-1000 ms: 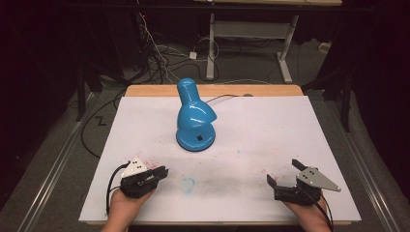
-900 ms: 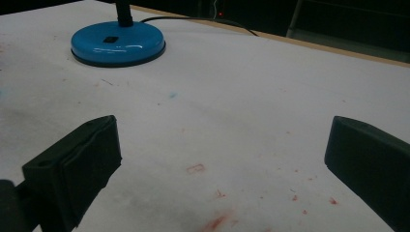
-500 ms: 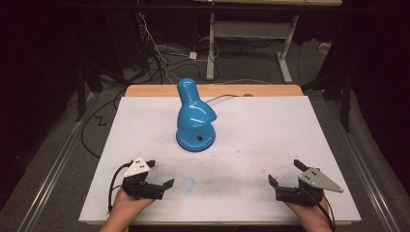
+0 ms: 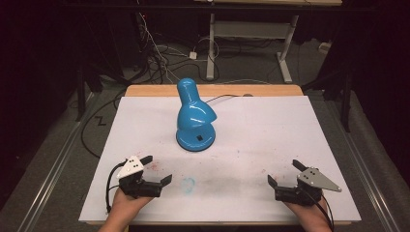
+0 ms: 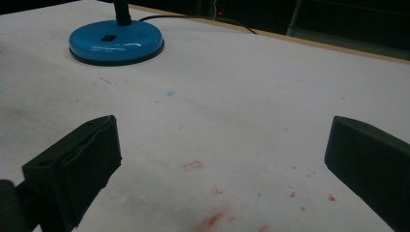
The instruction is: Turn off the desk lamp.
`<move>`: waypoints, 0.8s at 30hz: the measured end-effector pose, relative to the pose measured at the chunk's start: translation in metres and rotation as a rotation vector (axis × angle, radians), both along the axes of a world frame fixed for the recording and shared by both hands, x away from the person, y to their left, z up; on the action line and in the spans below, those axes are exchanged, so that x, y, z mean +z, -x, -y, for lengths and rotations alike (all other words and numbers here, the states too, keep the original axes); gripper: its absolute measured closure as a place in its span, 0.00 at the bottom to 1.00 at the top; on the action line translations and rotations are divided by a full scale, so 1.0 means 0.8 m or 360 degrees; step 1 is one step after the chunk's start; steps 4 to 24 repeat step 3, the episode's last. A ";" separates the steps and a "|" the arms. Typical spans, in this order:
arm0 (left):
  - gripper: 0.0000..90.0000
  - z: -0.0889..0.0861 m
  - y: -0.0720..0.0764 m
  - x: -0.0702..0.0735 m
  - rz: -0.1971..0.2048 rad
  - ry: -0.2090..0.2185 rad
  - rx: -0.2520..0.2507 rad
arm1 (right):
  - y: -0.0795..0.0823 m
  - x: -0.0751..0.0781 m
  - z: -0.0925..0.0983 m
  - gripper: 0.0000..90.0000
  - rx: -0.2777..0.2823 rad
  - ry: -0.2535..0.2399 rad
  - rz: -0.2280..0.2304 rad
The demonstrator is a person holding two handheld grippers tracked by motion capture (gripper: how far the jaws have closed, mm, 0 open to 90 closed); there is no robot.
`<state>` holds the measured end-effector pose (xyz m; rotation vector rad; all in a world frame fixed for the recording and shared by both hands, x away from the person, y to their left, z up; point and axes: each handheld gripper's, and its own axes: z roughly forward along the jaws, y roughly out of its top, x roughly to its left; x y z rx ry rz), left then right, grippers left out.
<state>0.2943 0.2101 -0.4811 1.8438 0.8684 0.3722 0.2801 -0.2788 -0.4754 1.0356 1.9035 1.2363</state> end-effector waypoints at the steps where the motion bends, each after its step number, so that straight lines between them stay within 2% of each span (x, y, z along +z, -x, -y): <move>1: 0.00 0.000 0.000 0.000 0.0000 -0.0002 0.0001 | 0.001 0.000 0.000 0.00 0.0001 0.0001 0.0001; 24: 0.00 0.000 0.001 0.001 0.0000 -0.0003 0.0003 | 0.002 0.000 0.000 0.00 0.0005 0.0006 0.0006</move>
